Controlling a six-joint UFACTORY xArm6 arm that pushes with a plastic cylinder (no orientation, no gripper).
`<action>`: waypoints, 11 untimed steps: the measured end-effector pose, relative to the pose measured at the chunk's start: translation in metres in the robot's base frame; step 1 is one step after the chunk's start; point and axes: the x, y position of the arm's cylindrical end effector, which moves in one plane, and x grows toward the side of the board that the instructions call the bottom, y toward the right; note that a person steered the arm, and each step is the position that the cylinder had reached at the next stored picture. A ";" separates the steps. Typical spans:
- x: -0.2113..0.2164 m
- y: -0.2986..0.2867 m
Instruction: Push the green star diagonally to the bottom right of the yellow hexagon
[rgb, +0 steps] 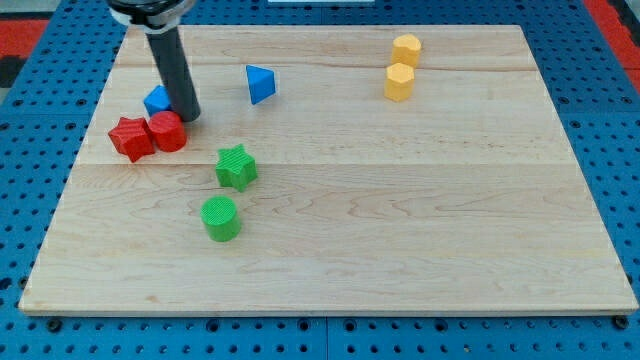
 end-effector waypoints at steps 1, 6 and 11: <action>0.000 0.011; 0.005 0.045; 0.066 0.148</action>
